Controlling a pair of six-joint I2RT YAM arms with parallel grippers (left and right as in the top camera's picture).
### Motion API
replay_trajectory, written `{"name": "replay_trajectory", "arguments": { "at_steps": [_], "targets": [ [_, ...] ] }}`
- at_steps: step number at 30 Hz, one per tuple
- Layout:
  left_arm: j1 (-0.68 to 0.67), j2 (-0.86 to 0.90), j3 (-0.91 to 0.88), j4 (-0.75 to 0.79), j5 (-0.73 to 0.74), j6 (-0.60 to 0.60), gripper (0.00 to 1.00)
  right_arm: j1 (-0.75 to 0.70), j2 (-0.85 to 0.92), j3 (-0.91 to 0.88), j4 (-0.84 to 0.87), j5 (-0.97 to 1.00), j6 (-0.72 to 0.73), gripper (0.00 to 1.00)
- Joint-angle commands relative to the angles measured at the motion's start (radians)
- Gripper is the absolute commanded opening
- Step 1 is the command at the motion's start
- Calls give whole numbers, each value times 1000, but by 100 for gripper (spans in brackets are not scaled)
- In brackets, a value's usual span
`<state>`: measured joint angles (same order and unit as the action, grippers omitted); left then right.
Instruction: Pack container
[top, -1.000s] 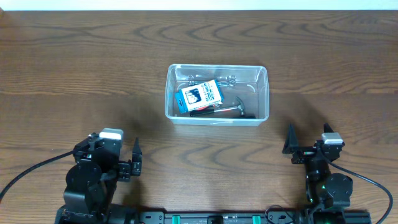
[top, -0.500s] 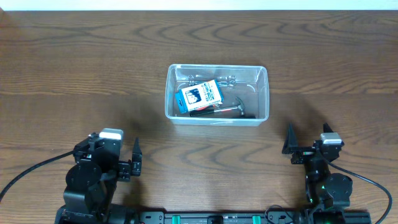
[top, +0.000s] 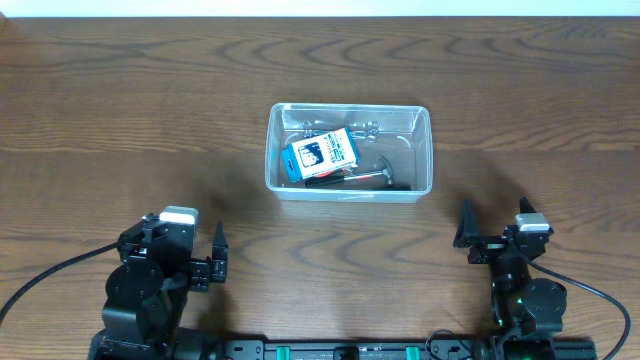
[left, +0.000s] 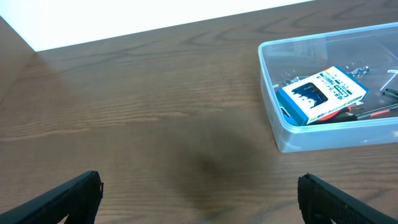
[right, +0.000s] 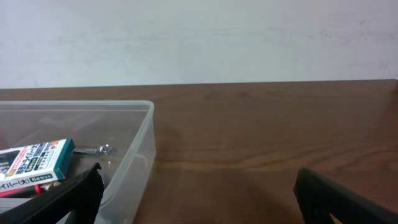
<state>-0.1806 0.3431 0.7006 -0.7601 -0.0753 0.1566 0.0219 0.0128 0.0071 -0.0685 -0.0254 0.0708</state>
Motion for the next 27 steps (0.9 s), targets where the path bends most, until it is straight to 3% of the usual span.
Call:
{"name": "replay_trajectory", "arguments": {
  "at_steps": [1, 8, 11, 14, 17, 23, 27],
  "targets": [
    [-2, -13, 2, -14, -7, -6, 98, 10, -8, -2, -6, 13, -13, 99],
    [2, -235, -16, -148, 180, -24, 98, 10, -8, -2, -6, 13, -13, 99],
    [3, -336, -67, -137, 178, -24, 98, 10, -8, -2, -6, 14, -13, 99],
    [19, -329, -129, -81, 169, -24, 98, 10, -8, -2, -6, 14, -13, 99],
    [32, -337, -227, 82, 168, -23, 98, 10, -8, -2, -6, 14, -13, 99],
    [61, -341, -478, 558, 105, -21, 98, 10, -8, -2, -6, 14, -13, 99],
    [66, -341, -587, 735, 63, -21, 98, 10, -8, -2, -6, 14, -13, 99]
  ]
}}
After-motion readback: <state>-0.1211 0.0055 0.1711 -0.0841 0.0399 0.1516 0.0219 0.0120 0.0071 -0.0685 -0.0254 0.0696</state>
